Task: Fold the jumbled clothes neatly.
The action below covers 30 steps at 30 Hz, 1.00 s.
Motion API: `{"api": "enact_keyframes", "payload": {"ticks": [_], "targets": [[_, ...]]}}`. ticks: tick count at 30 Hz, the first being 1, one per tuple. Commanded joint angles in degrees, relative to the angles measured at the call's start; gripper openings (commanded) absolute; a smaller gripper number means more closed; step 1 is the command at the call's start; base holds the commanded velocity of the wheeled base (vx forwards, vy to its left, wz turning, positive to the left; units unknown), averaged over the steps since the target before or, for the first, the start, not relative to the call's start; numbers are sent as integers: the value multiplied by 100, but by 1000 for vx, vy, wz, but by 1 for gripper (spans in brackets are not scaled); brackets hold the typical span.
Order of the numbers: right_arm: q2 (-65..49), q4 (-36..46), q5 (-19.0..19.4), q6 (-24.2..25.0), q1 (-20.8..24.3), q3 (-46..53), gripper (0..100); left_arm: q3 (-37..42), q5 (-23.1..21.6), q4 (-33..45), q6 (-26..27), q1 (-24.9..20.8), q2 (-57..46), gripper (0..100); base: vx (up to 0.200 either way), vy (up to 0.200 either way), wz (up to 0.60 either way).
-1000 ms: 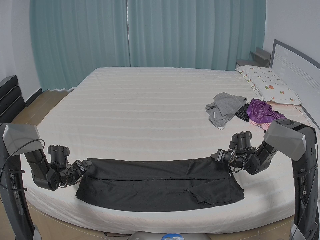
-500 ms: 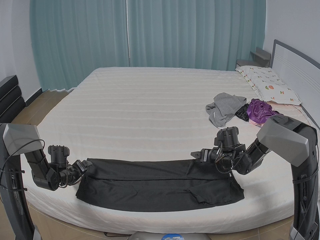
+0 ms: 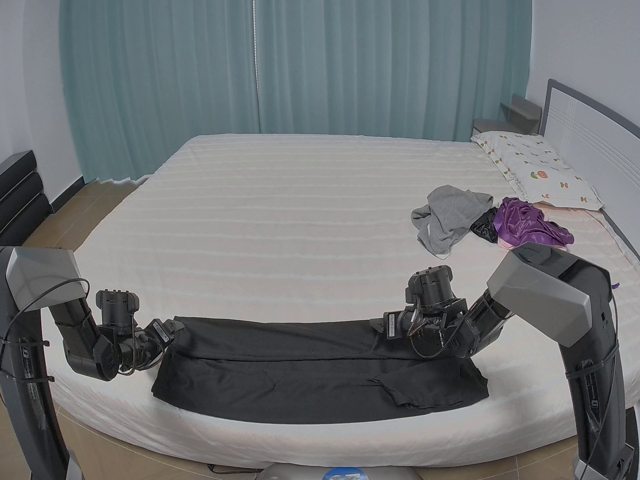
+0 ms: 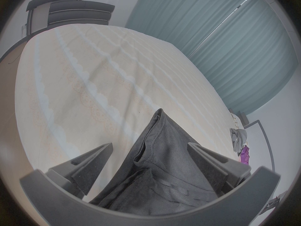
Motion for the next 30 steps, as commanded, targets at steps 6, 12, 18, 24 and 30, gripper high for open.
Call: {"api": "enact_keyframes", "payload": {"ticks": [6,12,18,24,30], "targets": [[208,-58,-162,-78,47,-204,0,2,0,-7,3,-5,15,100,0,0,0],[208,-146,-171,-70,170,-301,0,2,0,2,12,-5,15,100,0,0,0],[226,-216,-180,-61,197,-353,0,2,0,2,12,-5,15,100,0,0,0],[270,-216,-180,-61,205,-415,100,2,0,-7,12,-5,15,100,0,0,0],[120,-322,-171,361,188,-389,100,2,0,2,12,-5,15,100,0,0,0]]}}
